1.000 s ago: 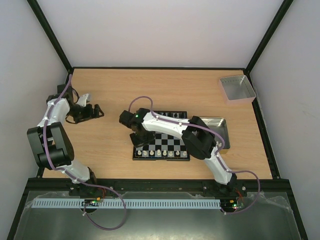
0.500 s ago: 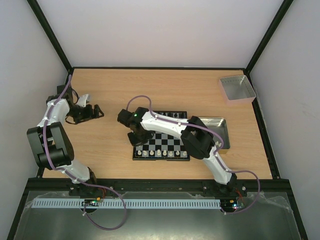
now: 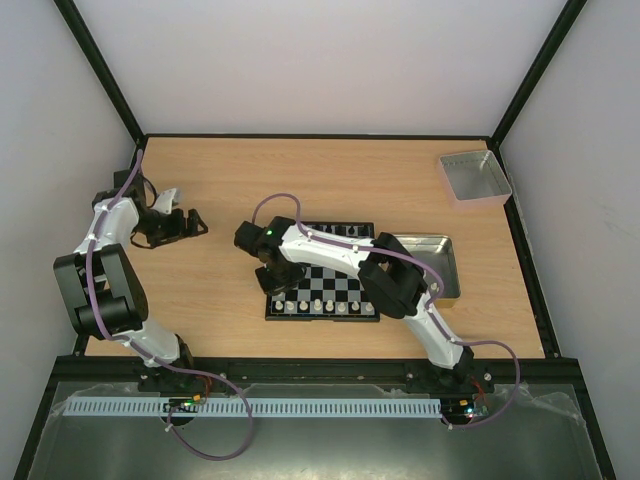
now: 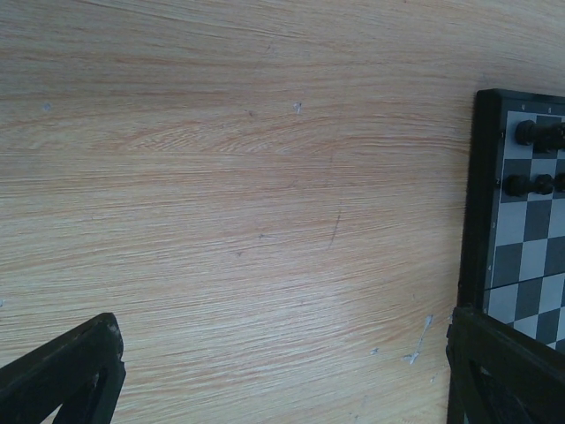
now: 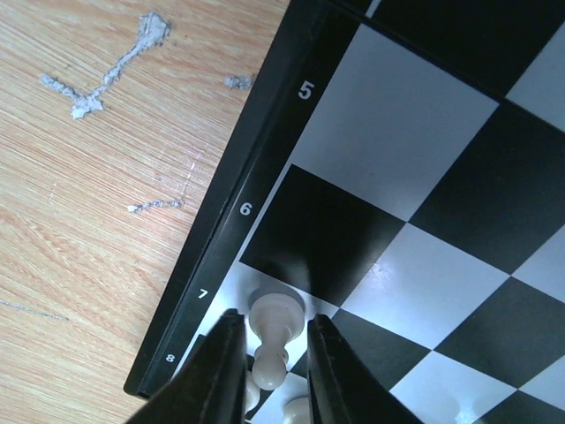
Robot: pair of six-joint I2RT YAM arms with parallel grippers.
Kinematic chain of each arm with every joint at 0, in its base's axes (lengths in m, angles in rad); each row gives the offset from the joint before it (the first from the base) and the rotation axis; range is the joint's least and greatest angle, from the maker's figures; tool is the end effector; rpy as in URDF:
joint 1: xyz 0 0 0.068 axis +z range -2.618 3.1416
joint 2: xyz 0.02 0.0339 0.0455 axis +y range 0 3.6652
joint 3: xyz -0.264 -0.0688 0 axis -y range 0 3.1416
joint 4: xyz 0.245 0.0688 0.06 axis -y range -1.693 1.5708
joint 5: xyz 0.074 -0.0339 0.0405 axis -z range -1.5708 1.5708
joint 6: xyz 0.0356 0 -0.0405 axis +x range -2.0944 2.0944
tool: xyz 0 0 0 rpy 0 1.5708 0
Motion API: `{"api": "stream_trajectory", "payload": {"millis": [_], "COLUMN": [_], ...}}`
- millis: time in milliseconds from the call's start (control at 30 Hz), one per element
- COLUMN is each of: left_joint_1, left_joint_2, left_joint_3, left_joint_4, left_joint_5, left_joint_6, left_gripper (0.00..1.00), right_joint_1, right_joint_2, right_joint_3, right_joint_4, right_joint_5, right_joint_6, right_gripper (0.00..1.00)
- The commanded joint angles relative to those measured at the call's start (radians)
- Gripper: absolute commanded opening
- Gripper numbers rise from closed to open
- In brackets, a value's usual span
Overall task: Set up the chess pieces on the board
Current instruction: Place the chess piece on the chessboard, then pick up the chess piece from the storage box.
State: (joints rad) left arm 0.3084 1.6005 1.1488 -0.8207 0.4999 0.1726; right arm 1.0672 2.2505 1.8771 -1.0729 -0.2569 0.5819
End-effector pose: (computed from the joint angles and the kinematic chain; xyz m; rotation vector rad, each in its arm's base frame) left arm 0.2962 0.0764 0.2238 -0.0793 2.6819 -0.5688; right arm 0.2090 0.3980 0.1777 0.7469 -2.9168 -0.4018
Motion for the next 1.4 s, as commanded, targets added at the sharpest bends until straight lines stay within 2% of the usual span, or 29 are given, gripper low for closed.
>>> {"api": "stream_trajectory", "payload": {"millis": [0, 133, 333, 433, 567, 633, 733, 900, 1067, 1233, 1367], "left_joint_1": [0.006, 0.006, 0.006, 0.006, 0.006, 0.006, 0.005, 0.002, -0.004, -0.014, -0.018], "left_joint_2": [-0.002, -0.001, -0.001, 0.001, 0.000, -0.001, 0.002, 0.008, 0.017, 0.022, 0.021], "left_joint_3": [-0.005, -0.006, -0.004, -0.003, -0.002, -0.001, -0.001, 0.000, 0.001, 0.002, 0.002], "left_joint_4": [-0.005, -0.005, -0.008, -0.009, -0.011, -0.012, -0.013, -0.014, -0.015, -0.015, -0.017], "left_joint_5": [0.025, 0.028, 0.028, 0.027, 0.025, 0.027, 0.032, 0.031, 0.033, 0.030, 0.026], "left_joint_6": [0.001, 0.002, 0.002, 0.004, 0.004, 0.005, 0.005, 0.004, 0.004, 0.002, 0.001], "left_gripper": [0.99, 0.99, 0.99, 0.99, 0.99, 0.99, 0.99, 0.99, 0.99, 0.99, 0.99], "right_joint_1": [0.006, 0.006, -0.006, -0.036, -0.126, -0.205, -0.370, -0.568, -0.695, -0.785, -0.816], "right_joint_2": [0.002, 0.001, 0.006, -0.012, -0.106, -0.189, -0.339, -0.507, -0.637, -0.680, -0.680], "right_joint_3": [0.017, 0.026, 0.070, 0.075, 0.041, -0.037, -0.249, -0.499, -0.681, -0.808, -0.847], "right_joint_4": [-0.037, -0.037, -0.058, -0.066, -0.070, -0.051, 0.004, 0.051, 0.109, 0.180, 0.219], "right_joint_5": [0.008, 0.010, 0.036, 0.059, 0.174, 0.230, 0.282, 0.311, 0.280, 0.198, 0.169], "right_joint_6": [-0.006, -0.006, -0.013, -0.011, 0.024, 0.048, 0.102, 0.101, 0.088, 0.069, 0.062], "right_gripper": [0.21, 0.25, 0.26, 0.34, 0.32, 0.30, 0.28, 0.28, 0.29, 0.29, 0.28]}}
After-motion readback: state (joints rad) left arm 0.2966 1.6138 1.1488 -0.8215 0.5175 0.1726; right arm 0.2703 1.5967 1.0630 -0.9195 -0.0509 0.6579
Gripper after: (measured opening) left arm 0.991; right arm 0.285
